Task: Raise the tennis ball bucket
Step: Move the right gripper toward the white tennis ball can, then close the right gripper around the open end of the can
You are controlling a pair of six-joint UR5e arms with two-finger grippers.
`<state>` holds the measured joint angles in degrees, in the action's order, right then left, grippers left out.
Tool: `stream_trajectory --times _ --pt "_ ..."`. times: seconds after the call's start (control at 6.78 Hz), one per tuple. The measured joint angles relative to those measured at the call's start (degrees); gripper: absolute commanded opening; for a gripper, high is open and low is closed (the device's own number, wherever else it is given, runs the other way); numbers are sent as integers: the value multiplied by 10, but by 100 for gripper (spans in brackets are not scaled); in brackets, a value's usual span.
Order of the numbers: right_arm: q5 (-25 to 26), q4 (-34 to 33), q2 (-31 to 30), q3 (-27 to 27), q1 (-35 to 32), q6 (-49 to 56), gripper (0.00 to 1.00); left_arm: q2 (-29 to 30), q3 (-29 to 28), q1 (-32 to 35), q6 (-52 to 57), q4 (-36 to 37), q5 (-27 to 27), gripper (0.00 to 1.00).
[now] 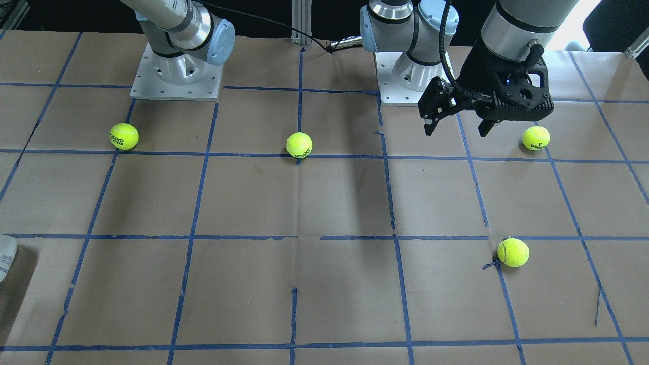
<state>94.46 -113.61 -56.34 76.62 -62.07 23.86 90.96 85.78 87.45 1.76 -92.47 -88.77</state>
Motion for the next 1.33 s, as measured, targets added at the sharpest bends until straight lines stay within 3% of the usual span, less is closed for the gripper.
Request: stream_trajectory --times 0.74,1.33 --pt "-9 -118 59 -3 12 107 100 0 0 0 0 0 0 100" --pt "-28 -143 74 -4 14 122 100 1 -1 1 0 0 0 100"
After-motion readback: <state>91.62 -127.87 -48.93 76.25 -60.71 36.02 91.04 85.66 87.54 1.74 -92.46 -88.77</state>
